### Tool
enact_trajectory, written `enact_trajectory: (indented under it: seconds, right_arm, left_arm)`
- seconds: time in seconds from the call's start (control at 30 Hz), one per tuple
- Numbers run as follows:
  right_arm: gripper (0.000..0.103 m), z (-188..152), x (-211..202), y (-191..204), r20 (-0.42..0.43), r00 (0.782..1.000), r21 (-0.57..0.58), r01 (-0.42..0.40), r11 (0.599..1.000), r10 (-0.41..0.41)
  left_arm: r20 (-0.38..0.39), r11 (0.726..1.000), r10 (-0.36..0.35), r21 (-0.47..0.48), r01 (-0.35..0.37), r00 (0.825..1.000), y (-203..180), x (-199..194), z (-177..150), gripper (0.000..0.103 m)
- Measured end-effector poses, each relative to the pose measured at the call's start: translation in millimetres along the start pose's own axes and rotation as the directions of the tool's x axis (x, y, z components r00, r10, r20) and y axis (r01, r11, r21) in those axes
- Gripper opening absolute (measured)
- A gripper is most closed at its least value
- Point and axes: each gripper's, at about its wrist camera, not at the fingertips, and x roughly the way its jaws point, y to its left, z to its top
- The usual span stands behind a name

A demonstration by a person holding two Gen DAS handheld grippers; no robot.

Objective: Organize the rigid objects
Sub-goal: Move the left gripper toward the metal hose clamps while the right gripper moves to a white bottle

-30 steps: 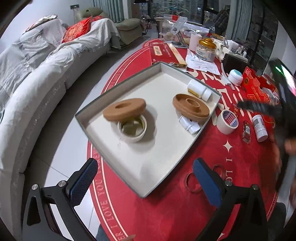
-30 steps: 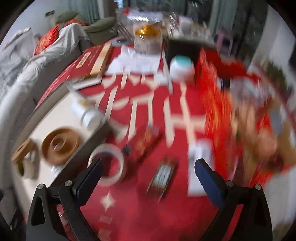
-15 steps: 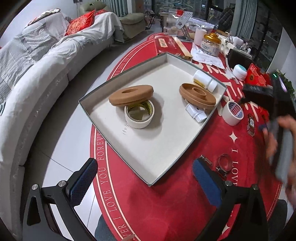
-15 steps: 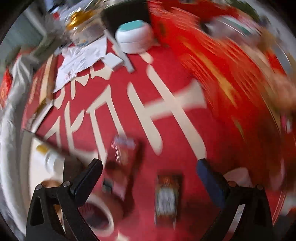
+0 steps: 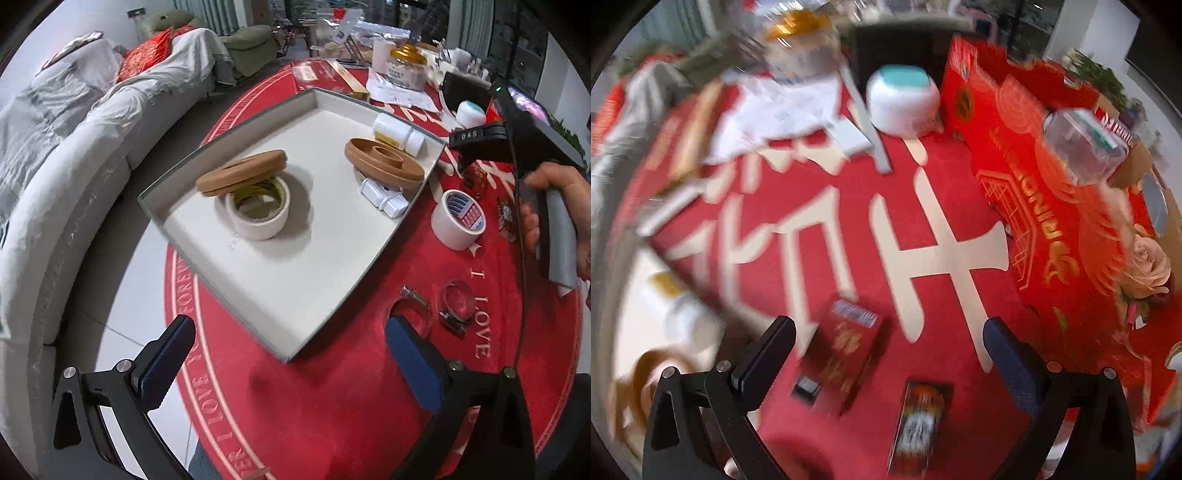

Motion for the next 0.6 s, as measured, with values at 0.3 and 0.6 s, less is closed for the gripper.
enact_trajectory:
  seconds: [0.3, 0.6]
  right_arm:
    - [0.102, -78, -53, 27, -0.045, 0.975, -0.380, -0.217, 0.899, 0.217]
    - [0.102, -21, -115, -59, 0.323, 0.945, -0.286, 0.052, 0.957, 0.046]
  left_arm:
    - [-0.012, 0.994, 0.101, 0.051, -0.100, 0.995, 20, 39, 16, 0.103]
    - [0.019, 0.999, 0.047, 0.016, -0.048, 0.999, 11, 10, 10, 0.103]
